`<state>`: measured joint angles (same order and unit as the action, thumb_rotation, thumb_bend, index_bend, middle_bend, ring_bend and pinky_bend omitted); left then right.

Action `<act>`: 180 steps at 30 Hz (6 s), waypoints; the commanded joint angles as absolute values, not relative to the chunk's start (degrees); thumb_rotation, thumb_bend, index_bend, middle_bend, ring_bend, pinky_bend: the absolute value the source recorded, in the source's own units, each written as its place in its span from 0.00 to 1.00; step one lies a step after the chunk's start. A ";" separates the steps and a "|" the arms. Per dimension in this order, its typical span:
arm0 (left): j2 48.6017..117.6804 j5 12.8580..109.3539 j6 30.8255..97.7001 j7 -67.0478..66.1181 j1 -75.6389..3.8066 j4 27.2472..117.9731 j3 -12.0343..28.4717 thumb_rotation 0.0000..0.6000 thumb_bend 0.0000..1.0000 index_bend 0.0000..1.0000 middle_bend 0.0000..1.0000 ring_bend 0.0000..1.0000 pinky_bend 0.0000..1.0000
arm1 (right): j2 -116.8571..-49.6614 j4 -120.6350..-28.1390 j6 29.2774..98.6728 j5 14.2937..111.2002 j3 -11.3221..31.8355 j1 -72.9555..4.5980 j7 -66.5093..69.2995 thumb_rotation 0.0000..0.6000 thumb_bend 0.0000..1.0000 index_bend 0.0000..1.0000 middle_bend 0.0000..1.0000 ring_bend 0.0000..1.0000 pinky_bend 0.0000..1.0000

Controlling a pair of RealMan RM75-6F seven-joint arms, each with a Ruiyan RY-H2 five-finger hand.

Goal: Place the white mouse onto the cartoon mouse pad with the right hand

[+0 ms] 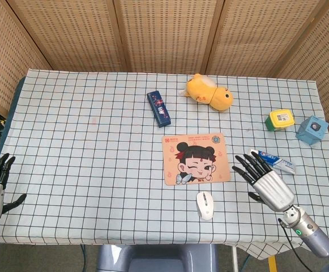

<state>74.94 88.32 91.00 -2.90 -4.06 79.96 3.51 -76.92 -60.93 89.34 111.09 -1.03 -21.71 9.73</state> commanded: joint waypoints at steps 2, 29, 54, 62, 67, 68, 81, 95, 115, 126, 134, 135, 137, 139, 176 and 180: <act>75.66 88.12 90.90 -3.34 -4.31 79.03 3.78 1.00 0.00 0.00 0.00 0.00 0.00 | -77.68 -52.97 93.99 119.32 -3.52 -27.25 13.14 1.00 0.07 0.23 0.13 0.00 0.03; 77.12 86.76 89.60 -2.36 -4.73 76.35 3.98 1.00 0.00 0.00 0.00 0.00 0.00 | -83.05 -51.89 85.08 128.58 -13.81 -38.11 8.07 1.00 0.07 0.27 0.17 0.03 0.04; 77.47 83.74 86.32 -0.82 -5.62 74.88 4.75 1.00 0.00 0.00 0.00 0.00 0.00 | -85.01 -53.54 75.91 125.27 -16.01 -43.09 4.54 1.00 0.08 0.25 0.09 0.00 0.00; 77.51 83.66 86.22 -0.90 -5.66 74.92 4.67 1.00 0.00 0.00 0.00 0.00 0.00 | -85.18 -54.80 75.05 124.69 -16.49 -43.61 2.93 1.00 0.09 0.25 0.08 0.00 0.00; 77.45 83.46 86.04 -0.74 -5.70 74.94 4.71 1.00 0.00 0.00 0.00 0.00 0.00 | -85.42 -55.01 74.62 124.30 -16.72 -43.78 2.35 1.00 0.09 0.26 0.09 0.00 0.00; 77.47 83.41 86.01 -0.74 -5.71 74.91 4.72 1.00 0.00 0.00 0.00 0.00 0.00 | -85.50 -54.98 74.54 124.29 -16.80 -43.82 2.19 1.00 0.09 0.26 0.09 0.00 0.00; 77.01 83.00 85.17 0.24 -5.85 75.66 4.63 1.00 0.00 0.00 0.00 0.00 0.00 | -87.13 -54.09 75.03 124.40 -17.95 -43.91 2.17 1.00 0.11 0.55 0.31 0.12 0.09; 77.00 83.08 85.31 0.20 -5.84 75.73 4.56 1.00 0.00 0.00 0.00 0.00 0.00 | -88.29 -51.04 78.91 124.04 -17.90 -43.13 2.81 1.00 0.15 0.82 0.62 0.47 0.46; 77.13 83.18 85.29 -0.08 -5.97 75.75 4.45 1.00 0.00 0.00 0.00 0.00 0.00 | -86.71 -50.99 77.21 119.57 -12.58 -45.72 -2.43 1.00 0.15 0.83 0.62 0.48 0.47; 77.11 82.80 84.75 0.23 -6.09 75.57 4.49 1.00 0.00 0.00 0.00 0.00 0.00 | -91.64 -44.46 72.58 117.41 -10.02 -49.83 -1.11 1.00 0.15 0.83 0.62 0.48 0.47; 77.40 81.85 83.28 0.55 -6.50 74.91 4.65 1.00 0.00 0.00 0.00 0.00 0.00 | -95.01 -36.51 72.46 117.76 -10.63 -52.25 1.89 1.00 0.15 0.83 0.62 0.48 0.47; 77.47 81.76 83.11 0.53 -6.56 74.83 4.66 1.00 0.00 0.00 0.00 0.00 0.00 | -95.43 -35.65 72.46 117.74 -10.79 -52.46 2.54 1.00 0.15 0.83 0.62 0.48 0.47; 77.58 81.57 82.63 0.51 -6.80 74.79 4.74 1.00 0.00 0.00 0.00 0.00 0.00 | -96.45 -33.42 72.60 117.79 -11.15 -52.99 3.78 1.00 0.15 0.83 0.62 0.48 0.47; 77.64 81.52 82.48 0.39 -6.94 74.73 4.80 1.00 0.00 0.00 0.00 0.00 0.00 | -97.35 -31.35 72.87 117.92 -11.54 -53.39 4.63 1.00 0.15 0.83 0.62 0.48 0.47; 77.46 81.05 82.74 0.37 -6.93 75.04 4.96 1.00 0.00 0.00 0.00 0.00 0.00 | -101.07 -20.83 76.37 113.57 -14.75 -50.99 2.83 1.00 0.13 0.38 0.14 0.02 0.00; 77.37 81.30 82.88 0.35 -6.91 75.25 4.85 1.00 0.00 0.00 0.00 0.00 0.00 | -98.18 -23.95 78.32 113.00 -14.84 -49.15 0.14 1.00 0.13 0.37 0.12 0.00 0.00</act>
